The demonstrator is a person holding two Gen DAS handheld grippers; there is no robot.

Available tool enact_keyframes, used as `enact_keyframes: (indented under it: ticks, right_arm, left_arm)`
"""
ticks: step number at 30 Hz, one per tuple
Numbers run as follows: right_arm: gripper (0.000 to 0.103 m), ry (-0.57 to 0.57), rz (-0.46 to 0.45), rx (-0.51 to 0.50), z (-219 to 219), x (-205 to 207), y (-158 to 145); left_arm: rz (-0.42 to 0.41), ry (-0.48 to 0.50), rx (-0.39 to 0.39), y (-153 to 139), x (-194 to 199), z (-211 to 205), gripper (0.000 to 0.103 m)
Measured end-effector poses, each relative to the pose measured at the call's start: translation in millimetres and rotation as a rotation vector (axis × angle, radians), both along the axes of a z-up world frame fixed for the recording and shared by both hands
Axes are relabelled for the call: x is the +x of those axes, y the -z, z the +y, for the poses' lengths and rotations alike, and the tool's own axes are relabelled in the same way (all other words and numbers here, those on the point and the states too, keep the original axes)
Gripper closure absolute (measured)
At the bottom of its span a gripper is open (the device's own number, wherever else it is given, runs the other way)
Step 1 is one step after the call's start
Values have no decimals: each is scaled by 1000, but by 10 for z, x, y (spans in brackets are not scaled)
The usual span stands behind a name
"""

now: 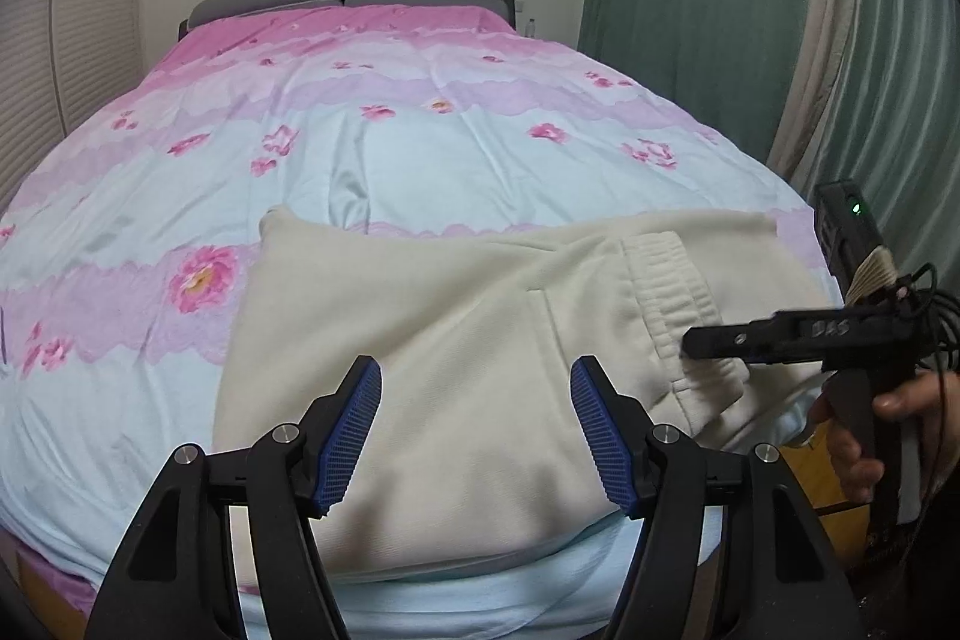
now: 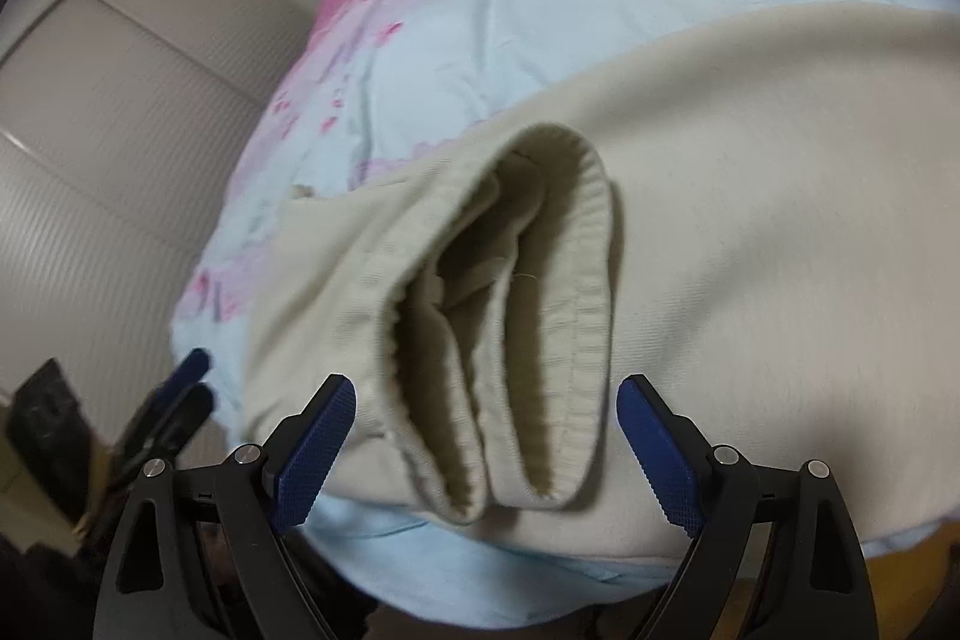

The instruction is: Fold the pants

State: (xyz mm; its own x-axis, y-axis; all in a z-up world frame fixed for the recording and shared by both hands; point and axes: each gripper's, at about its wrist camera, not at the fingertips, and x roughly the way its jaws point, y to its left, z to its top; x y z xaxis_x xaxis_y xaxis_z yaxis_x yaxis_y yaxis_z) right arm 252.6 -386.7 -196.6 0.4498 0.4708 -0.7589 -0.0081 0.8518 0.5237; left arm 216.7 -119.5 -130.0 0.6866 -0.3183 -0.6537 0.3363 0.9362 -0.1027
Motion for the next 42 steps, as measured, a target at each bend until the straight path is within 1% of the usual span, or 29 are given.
enact_keyframes:
  ticks: [2,3,4,5,6,7,8,10,11,12,14,17,18,19,21,23,24,26,27,29,30,32,33,34,36,38,39,42]
  right_arm:
    - [12,37,10,-33,64,28,82]
    - [11,51,4,-24,74,14,110]
    - [8,64,-6,1,73,14,142]
    - [7,87,-11,47,59,13,187]
    - [7,100,-14,77,55,25,211]
    - [10,101,-25,114,71,31,224]
    - [25,83,-31,120,104,49,215]
    - [52,68,-38,112,127,56,192]
    - [73,47,-50,134,137,56,168]
    - [73,31,-62,148,131,57,91]
    - [77,17,-103,148,113,39,-32]
    - [78,14,-152,169,61,8,-157]
    - [78,14,-152,169,61,8,-157]
    - [78,35,-165,203,-51,-15,-125]
    - [78,78,-111,273,-172,2,148]
    - [78,100,-60,298,-237,-46,440]
    - [77,114,-55,344,-268,-69,519]
    - [76,139,-57,402,-323,-124,573]
    - [76,139,-65,385,-311,-140,545]
    - [67,136,-78,319,-263,-177,452]
    - [65,142,-83,267,-229,-214,370]
    - [56,156,-98,186,-160,-298,224]
    - [54,166,-110,150,-111,-357,141]
    - [50,191,-118,103,-79,-455,44]
    - [48,234,-137,57,-51,-672,-103]
    - [48,275,-141,50,-14,-815,-163]
    - [48,295,-129,64,2,-899,-163]
    - [48,350,-62,122,-24,-1006,-77]
  left_arm:
    - [6,-8,0,19,16,39,38]
    - [8,-13,0,30,27,56,38]
    - [11,-16,1,39,43,74,38]
    - [12,-20,2,45,55,89,38]
    - [15,-27,4,55,69,113,38]
    - [20,-30,4,57,81,139,38]
    - [25,-35,1,62,95,164,38]
    - [32,-49,-5,66,121,206,38]
    - [34,-55,-12,61,137,227,38]
    - [34,-60,-15,53,149,237,38]
    - [27,-64,-20,30,172,248,38]
    - [22,-62,-37,4,206,245,36]
    - [22,-60,-41,0,217,236,35]
    - [26,-58,-43,5,227,218,35]
    - [44,-46,-52,26,244,194,35]
    - [50,-36,-49,38,240,175,35]
    - [45,-31,-43,41,228,161,35]
    - [37,-23,-29,49,213,135,35]
    - [39,-20,-27,54,221,129,35]
    - [43,-17,-26,61,232,140,35]
    - [42,-19,-24,56,234,159,35]
    - [39,-21,-20,42,229,202,35]
    - [37,-21,-18,32,220,233,35]
    - [32,-24,-15,18,205,277,35]
    - [22,-32,-11,-10,178,364,32]
    - [15,-44,-4,-29,154,453,31]
    - [15,-48,-2,-37,145,491,31]
    - [24,-67,-13,-54,127,624,31]
